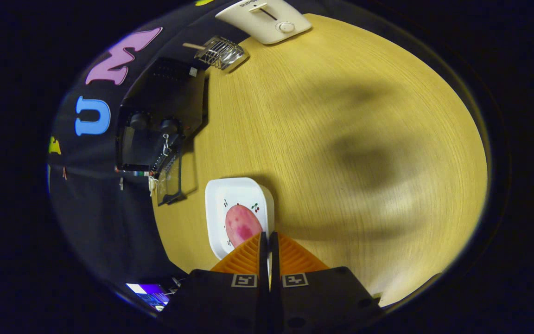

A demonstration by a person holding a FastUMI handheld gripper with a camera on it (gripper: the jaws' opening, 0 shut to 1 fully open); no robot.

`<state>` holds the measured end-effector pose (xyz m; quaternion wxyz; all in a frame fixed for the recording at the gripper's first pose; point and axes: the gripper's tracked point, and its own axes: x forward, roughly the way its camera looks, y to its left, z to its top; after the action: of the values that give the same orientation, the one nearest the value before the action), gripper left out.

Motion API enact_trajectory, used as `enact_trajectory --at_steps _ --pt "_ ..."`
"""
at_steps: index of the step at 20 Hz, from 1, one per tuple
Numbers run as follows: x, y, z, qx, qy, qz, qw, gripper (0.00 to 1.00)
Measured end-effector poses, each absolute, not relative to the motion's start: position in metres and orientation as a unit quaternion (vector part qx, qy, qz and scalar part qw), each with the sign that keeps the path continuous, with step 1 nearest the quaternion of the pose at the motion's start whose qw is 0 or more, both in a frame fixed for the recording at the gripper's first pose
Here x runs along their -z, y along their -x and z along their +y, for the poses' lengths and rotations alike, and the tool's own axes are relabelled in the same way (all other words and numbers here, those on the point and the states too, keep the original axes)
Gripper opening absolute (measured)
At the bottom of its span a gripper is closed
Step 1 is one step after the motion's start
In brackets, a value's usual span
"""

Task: Open the toaster oven, put the food inside, and close the toaster oven door.

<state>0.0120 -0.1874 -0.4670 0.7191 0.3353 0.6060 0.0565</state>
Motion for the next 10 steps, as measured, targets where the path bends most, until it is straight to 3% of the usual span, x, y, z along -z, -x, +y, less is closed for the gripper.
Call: enact_trajectory --at_steps 10 --pt "0.405 -0.026 -0.089 0.035 -0.520 0.493 0.696 0.05"
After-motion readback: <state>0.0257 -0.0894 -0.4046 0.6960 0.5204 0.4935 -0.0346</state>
